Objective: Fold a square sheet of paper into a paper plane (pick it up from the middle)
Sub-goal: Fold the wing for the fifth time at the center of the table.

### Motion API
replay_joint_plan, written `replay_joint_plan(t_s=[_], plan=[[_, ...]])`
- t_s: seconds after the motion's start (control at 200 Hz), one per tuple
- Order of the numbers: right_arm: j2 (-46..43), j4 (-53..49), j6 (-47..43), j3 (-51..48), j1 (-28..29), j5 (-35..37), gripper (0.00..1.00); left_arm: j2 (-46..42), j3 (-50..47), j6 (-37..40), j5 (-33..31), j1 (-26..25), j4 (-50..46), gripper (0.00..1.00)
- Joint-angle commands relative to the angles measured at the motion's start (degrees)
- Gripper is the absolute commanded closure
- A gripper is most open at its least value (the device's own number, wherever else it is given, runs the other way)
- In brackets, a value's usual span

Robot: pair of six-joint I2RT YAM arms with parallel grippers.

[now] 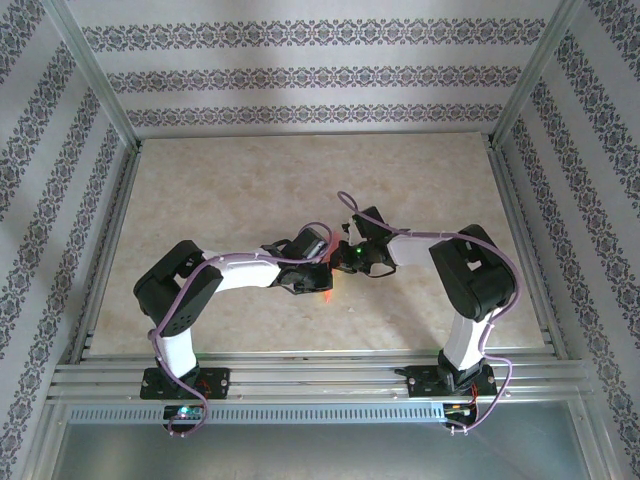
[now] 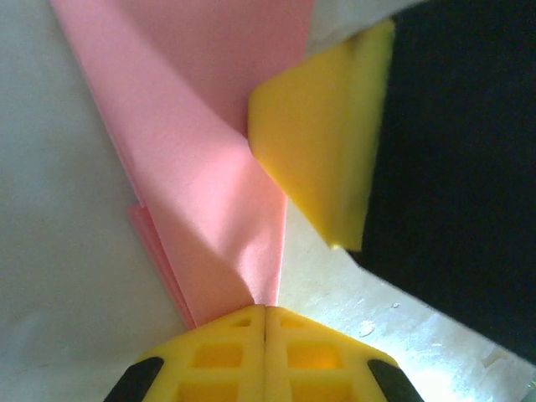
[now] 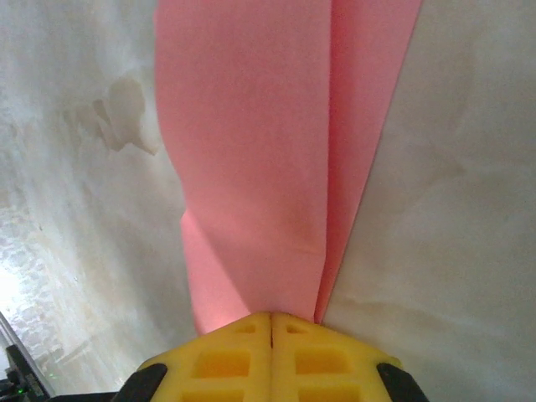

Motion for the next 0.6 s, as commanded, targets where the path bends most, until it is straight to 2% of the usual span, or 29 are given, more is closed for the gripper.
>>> replay_joint_plan(t_s=[0.0,0.33,0.595], plan=[[2.66,-0.37,0.15,2.64,-2.53,5.29,0.97,0.30,-3.12,0.72,-0.63,0.01,-7.19,1.00],[6.52,-3.66,-2.01,9.29,-5.65,7.25,0.96,1.66,-3.50,2.65,0.40,-0.16,-10.05,1.00],[9.24,-3.24,-3.55,13.34,-8.95,5.55,0.96,2.90,-3.12,3.45,1.03,-0.25,-10.88,1.00]])
